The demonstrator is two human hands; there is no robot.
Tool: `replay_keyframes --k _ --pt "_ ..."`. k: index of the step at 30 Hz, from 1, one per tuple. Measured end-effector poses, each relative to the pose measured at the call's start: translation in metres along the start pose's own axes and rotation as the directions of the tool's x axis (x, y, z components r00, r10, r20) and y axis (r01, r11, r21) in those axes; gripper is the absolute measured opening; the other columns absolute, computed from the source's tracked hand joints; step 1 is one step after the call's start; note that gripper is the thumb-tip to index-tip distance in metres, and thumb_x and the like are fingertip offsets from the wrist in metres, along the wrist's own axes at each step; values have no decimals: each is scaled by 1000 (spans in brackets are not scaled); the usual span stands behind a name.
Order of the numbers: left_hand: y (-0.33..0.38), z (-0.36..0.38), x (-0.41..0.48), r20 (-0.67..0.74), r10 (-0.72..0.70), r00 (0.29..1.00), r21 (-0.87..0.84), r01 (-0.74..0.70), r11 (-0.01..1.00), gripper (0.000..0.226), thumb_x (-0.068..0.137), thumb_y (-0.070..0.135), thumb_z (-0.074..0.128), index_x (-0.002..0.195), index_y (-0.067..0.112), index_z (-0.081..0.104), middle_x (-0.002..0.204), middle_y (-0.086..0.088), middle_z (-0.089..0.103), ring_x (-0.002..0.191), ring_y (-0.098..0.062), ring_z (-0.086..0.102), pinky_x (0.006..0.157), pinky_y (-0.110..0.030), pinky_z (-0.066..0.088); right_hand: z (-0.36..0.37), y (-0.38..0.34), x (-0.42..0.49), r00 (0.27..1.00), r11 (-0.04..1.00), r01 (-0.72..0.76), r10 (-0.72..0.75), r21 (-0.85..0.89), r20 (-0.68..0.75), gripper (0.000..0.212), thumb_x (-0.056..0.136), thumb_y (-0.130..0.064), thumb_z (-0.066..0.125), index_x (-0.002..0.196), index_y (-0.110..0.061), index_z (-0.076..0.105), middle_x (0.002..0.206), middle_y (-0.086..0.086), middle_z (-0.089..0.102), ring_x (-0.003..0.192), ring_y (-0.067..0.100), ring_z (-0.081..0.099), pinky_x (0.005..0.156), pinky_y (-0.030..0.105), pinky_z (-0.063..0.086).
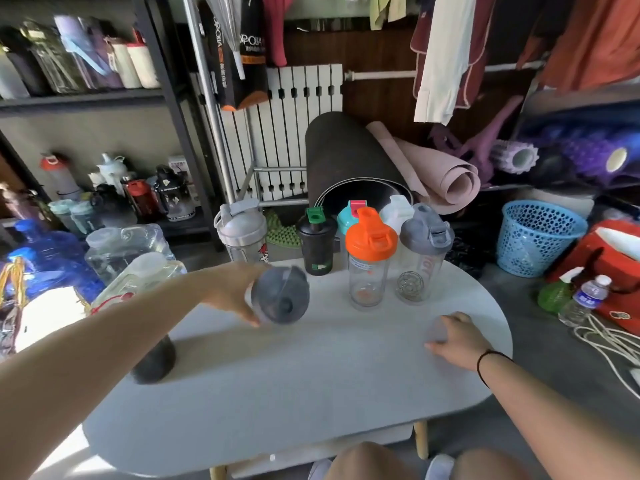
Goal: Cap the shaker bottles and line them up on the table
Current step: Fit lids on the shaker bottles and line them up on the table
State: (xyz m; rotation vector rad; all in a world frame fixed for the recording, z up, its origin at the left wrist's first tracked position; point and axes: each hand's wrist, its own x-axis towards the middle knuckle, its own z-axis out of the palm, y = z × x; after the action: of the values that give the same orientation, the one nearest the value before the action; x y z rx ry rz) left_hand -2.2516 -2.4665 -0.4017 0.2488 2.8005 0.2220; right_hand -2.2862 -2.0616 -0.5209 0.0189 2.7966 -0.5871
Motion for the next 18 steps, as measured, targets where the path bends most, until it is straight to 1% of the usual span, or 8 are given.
replay_keyframes --k 2,5,7,10,11,14,15,18 --pt "13 3 4 -73 -26 997 -184 13 983 81 63 35 87 132 35 44 118 17 58 112 -10 53 93 -25 37 -1 -1 -1 1000 1000 1 -2 3 2 63 86 -34 65 139 -9 41 150 12 24 127 27 48 104 32 40" --pt "25 15 18 -122 -83 989 -459 18 888 68 66 29 87 122 33 48 111 15 60 109 -13 56 97 -30 43 1 -5 -3 1000 1000 -5 4 5 18 65 85 -35 67 138 -8 42 149 13 23 125 27 48 104 33 41" --pt "38 25 26 -148 -93 985 -527 1 850 67 65 34 87 122 30 52 111 9 62 106 -16 58 94 -35 49 3 -10 -6 1000 1000 -5 5 0 31 67 83 -36 68 138 -8 41 148 14 23 125 28 49 103 33 42" --pt "54 41 40 -182 -137 974 -533 20 846 57 67 37 85 114 25 56 91 9 61 78 -8 56 69 -22 46 6 -16 -8 1000 1000 -4 4 -13 24 58 82 -35 69 130 -10 48 142 14 27 117 28 54 100 33 45" --pt "59 45 43 -203 -158 966 -534 26 845 59 65 41 86 114 23 57 90 7 62 75 -8 55 67 -21 45 6 -17 -8 1000 1000 -6 6 -16 23 56 82 -35 69 128 -10 50 141 14 27 115 28 55 100 33 45" --pt "69 55 48 -230 -244 942 -621 51 782 86 51 61 83 123 23 54 104 2 60 94 -19 61 85 -34 54 6 -15 -8 999 1000 -12 12 -16 34 60 81 -37 69 131 -12 49 142 13 27 116 28 55 101 34 45" --pt "72 58 47 -242 -289 926 -663 59 747 92 51 62 83 128 23 50 110 5 56 103 -19 60 91 -37 53 6 -15 -8 999 1000 -10 11 -15 36 62 81 -38 69 134 -12 47 145 13 26 119 28 53 102 34 44" --pt "84 74 42 -331 -397 856 -762 6 647 94 65 46 84 140 19 36 133 5 50 124 -17 48 101 -32 42 5 -14 -7 999 1000 8 -7 -29 39 72 82 -40 69 142 -11 40 153 11 22 133 27 43 108 36 39"
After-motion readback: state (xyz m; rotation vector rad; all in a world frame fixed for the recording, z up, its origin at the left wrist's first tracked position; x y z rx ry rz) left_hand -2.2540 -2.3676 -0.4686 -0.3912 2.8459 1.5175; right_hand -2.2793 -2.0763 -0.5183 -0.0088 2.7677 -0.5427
